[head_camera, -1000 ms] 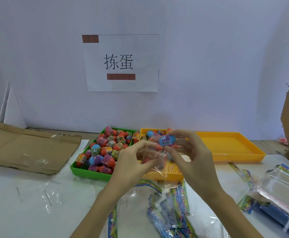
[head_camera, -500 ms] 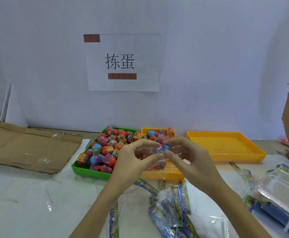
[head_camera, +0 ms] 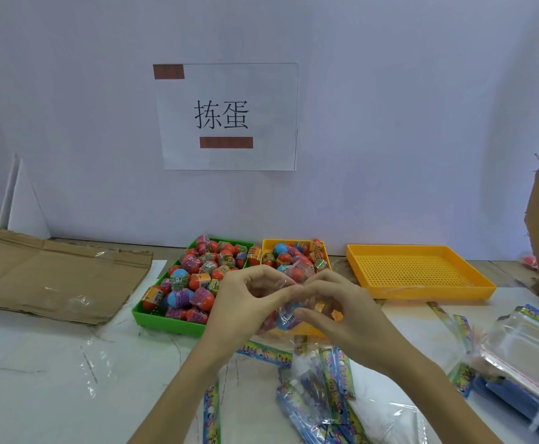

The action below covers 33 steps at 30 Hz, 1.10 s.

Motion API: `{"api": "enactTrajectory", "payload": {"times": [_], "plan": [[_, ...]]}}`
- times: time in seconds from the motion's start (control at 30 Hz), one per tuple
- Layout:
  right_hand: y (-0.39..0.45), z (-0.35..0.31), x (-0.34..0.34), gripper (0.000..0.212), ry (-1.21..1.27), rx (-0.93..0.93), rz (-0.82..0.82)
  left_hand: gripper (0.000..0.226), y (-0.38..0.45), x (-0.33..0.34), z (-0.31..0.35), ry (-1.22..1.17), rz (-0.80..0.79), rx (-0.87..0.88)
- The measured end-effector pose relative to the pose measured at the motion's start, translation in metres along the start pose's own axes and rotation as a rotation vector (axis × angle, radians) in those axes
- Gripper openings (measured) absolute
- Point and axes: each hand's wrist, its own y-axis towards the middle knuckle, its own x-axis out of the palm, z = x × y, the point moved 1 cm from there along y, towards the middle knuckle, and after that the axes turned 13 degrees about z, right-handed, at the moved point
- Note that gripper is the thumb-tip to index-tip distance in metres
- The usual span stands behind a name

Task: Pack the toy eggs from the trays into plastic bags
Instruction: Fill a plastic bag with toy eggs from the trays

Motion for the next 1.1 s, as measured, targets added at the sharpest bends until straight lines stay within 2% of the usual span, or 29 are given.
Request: {"api": "enactTrajectory", "payload": {"times": [0.3,0.5,0.67,0.77,0.93,1.0,1.07,1.1], "plan": [[-0.003,-0.01,0.008,0.028,-0.016,-0.033,0.107,0.021,0.001,0.0,0.0,-0.024,0.124,-0.002],[-0.006,-0.011,0.012,0.017,-0.072,-0.029,0.149,0.012,-0.003,0.006,-0.003,0.006,0.127,0.089],[-0.007,-0.014,0.015,0.034,-0.027,-0.035,0.136,0.012,0.0,0.003,-0.007,-0.006,0.147,0.069],[-0.008,-0.012,0.016,0.032,-0.025,-0.026,0.147,0.01,0.0,0.004,-0.009,0.01,0.142,0.094],[-0.005,-0.007,0.011,0.02,-0.042,-0.02,0.253,0.03,0.004,0.004,-0.007,0.066,0.038,0.057],[-0.003,-0.006,0.005,0.018,-0.073,-0.027,0.305,0.035,0.008,-0.001,-0.007,0.133,-0.074,0.036],[-0.001,-0.005,0.0,0.018,-0.099,-0.041,0.353,0.025,0.01,-0.008,-0.009,0.164,-0.238,-0.003],[0.0,-0.004,-0.002,0.019,-0.111,-0.04,0.37,0.032,0.009,-0.011,-0.009,0.184,-0.314,-0.03]]}}
